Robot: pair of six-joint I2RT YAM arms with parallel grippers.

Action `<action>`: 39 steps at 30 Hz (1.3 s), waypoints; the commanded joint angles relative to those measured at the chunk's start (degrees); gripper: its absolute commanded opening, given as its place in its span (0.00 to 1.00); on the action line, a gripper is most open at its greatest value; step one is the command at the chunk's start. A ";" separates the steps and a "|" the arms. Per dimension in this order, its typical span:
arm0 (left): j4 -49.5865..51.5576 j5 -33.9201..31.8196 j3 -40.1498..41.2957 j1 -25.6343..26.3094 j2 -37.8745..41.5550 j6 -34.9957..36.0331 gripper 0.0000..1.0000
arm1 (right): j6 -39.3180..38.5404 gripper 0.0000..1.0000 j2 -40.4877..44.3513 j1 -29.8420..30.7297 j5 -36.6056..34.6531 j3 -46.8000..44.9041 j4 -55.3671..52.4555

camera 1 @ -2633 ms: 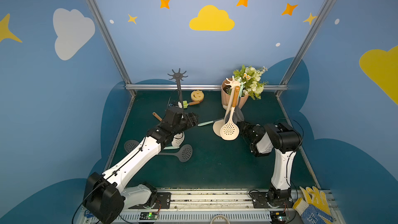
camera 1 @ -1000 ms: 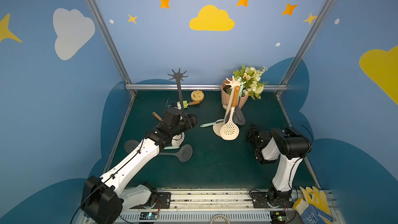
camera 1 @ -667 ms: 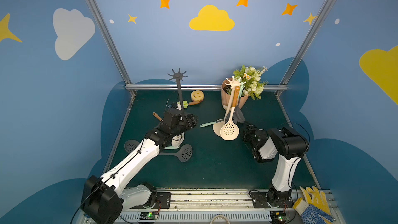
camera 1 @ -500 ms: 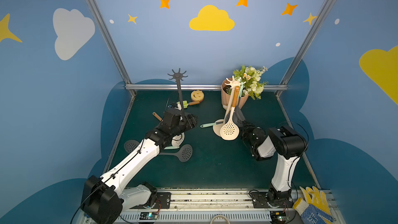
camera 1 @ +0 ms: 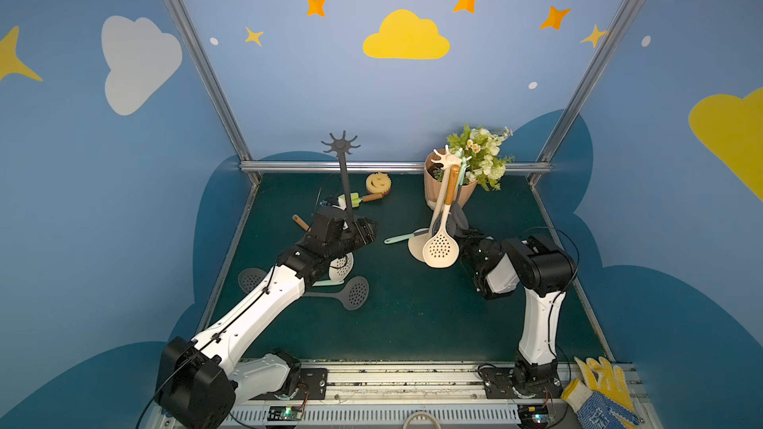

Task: Hang the skimmer on the kitchen utensil rack
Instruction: Pick up the skimmer from the center of the board.

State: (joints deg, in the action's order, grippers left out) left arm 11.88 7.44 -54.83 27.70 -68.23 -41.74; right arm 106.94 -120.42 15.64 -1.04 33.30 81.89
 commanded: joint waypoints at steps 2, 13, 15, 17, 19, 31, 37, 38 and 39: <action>0.16 -0.23 0.07 -0.45 1.25 1.46 0.78 | 2.37 0.62 -1.76 -0.56 -2.16 1.03 -1.34; 0.05 -0.21 0.28 -0.62 1.33 1.29 0.78 | 3.09 0.33 -2.01 -1.50 -2.30 1.63 -1.23; 0.15 -0.23 0.33 -0.63 1.33 1.22 0.78 | 3.33 0.28 -2.17 -1.50 -2.47 1.60 -1.24; 0.15 -0.32 0.42 -0.61 1.35 1.24 0.78 | 3.22 0.24 -2.26 -1.59 -2.57 1.75 -1.22; 0.16 -0.40 0.60 -0.72 1.60 1.30 0.78 | 3.19 0.21 -2.18 -1.65 -2.86 1.88 -1.25; 0.17 -0.56 0.95 -0.77 2.33 1.38 0.78 | 2.92 0.03 -0.81 -1.80 -4.53 1.86 -1.22; 0.04 -0.19 0.87 -0.80 2.28 1.25 0.78 | 3.21 0.00 0.63 -1.58 -7.60 1.18 -1.27; 0.05 -0.10 0.86 -0.79 2.30 1.31 0.78 | 3.48 0.00 0.96 -1.55 -8.43 0.91 -1.24; 0.12 -0.06 0.78 -0.74 2.31 1.30 0.78 | 3.86 0.00 1.33 -1.41 -9.37 0.63 -1.28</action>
State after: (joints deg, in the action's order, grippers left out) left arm 12.10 7.25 -54.19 27.11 -66.87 -41.12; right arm 110.21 -120.77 14.24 -6.52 35.33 82.74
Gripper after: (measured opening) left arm 0.778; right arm 0.103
